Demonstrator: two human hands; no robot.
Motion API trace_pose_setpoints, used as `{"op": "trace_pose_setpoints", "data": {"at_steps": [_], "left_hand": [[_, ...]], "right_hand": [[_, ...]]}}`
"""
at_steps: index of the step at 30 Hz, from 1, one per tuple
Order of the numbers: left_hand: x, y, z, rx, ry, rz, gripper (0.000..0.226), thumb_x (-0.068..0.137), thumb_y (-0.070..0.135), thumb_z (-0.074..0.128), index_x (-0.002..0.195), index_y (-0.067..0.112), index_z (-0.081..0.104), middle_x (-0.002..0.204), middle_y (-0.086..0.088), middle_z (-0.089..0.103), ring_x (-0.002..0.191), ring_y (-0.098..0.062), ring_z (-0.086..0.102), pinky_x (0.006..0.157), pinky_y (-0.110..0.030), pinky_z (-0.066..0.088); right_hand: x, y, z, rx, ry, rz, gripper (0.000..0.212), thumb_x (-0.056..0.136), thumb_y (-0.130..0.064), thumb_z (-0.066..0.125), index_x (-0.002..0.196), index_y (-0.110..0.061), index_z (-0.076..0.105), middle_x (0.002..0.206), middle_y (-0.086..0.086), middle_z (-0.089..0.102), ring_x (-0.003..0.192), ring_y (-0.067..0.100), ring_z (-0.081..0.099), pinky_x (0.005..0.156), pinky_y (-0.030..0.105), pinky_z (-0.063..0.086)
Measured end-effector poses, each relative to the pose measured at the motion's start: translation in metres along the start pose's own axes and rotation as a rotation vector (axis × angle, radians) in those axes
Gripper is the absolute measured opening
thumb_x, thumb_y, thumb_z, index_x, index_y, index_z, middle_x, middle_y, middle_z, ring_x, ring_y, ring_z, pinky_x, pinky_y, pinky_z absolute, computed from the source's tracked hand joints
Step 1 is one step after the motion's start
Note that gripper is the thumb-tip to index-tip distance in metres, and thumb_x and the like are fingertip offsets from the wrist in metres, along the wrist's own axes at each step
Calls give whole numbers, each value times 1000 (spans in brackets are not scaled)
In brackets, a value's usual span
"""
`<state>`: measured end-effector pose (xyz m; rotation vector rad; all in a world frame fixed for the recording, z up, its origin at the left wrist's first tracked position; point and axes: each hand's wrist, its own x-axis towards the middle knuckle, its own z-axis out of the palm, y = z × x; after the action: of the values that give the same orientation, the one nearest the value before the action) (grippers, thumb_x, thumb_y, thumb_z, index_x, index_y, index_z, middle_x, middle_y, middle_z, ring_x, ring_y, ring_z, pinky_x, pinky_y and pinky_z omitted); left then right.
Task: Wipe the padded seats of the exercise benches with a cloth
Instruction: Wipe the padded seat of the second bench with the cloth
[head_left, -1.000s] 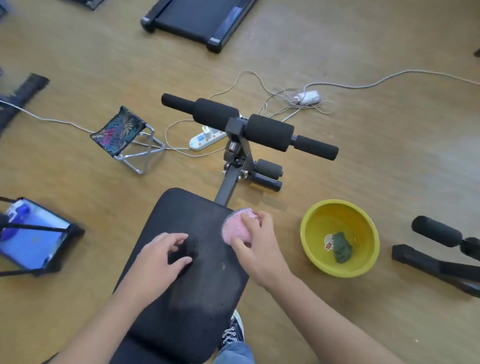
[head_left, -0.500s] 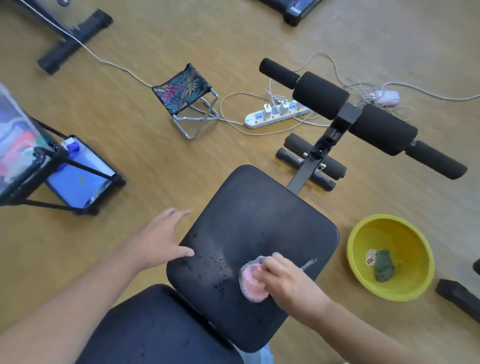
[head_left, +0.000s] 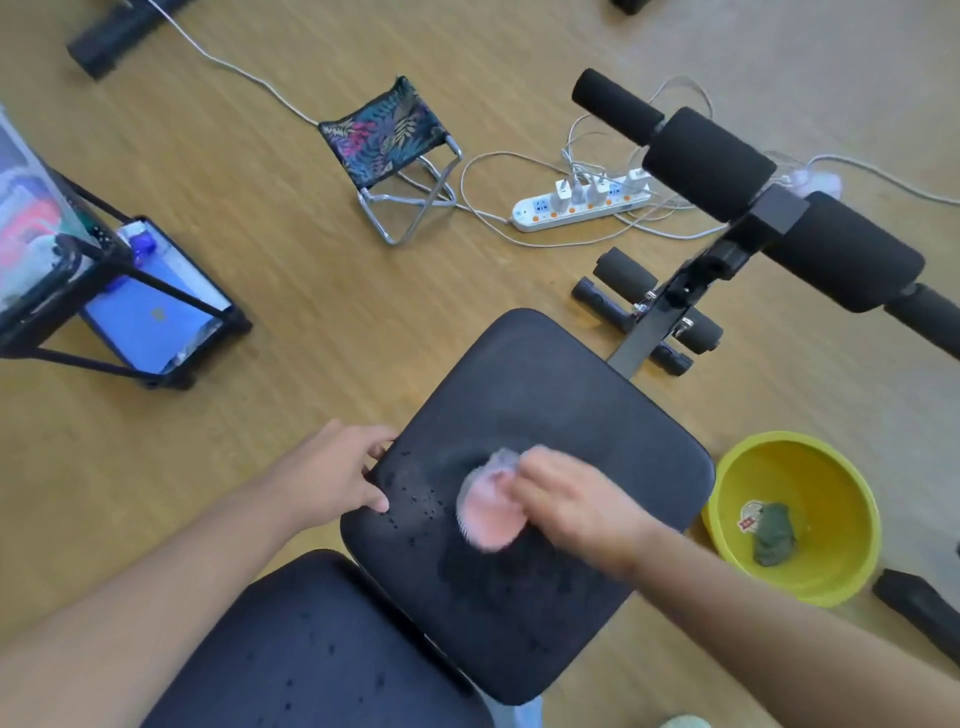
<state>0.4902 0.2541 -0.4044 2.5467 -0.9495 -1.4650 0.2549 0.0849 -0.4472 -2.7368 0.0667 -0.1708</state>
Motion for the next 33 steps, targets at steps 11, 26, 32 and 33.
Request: {"op": "trace_pose_setpoints", "data": {"at_steps": [11, 26, 32, 33], "left_hand": [[-14, 2, -2, 85, 66, -28, 51, 72, 30, 82, 115, 51, 68, 96, 14, 73, 86, -4, 65, 80, -30, 56], [-19, -44, -24, -150, -1, -4, 42, 97, 6, 55, 121, 37, 69, 113, 16, 74, 98, 5, 66, 75, -4, 45], [-30, -49, -2, -165, -78, -27, 31, 75, 14, 65, 93, 38, 71, 96, 13, 75, 92, -7, 71, 87, -33, 57], [-34, -51, 2, -169, -100, -39, 35, 76, 13, 65, 97, 40, 69, 99, 13, 74, 94, -7, 69, 90, -32, 57]], "right_hand": [[27, -80, 21, 371, -263, 17, 40, 106, -22, 32, 110, -7, 69, 105, 11, 67, 96, 28, 62, 86, 36, 51], [84, -67, 51, 283, 64, 358, 23, 70, 16, 71, 69, -6, 64, 73, 10, 60, 68, 28, 54, 61, 38, 49], [73, -139, 64, 231, -158, -24, 52, 106, -16, 19, 90, -9, 67, 88, 3, 60, 77, 12, 54, 77, 31, 47], [65, -133, 56, 224, -214, -163, 44, 106, -12, 29, 85, -9, 68, 84, 5, 61, 75, 16, 52, 74, 31, 44]]}}
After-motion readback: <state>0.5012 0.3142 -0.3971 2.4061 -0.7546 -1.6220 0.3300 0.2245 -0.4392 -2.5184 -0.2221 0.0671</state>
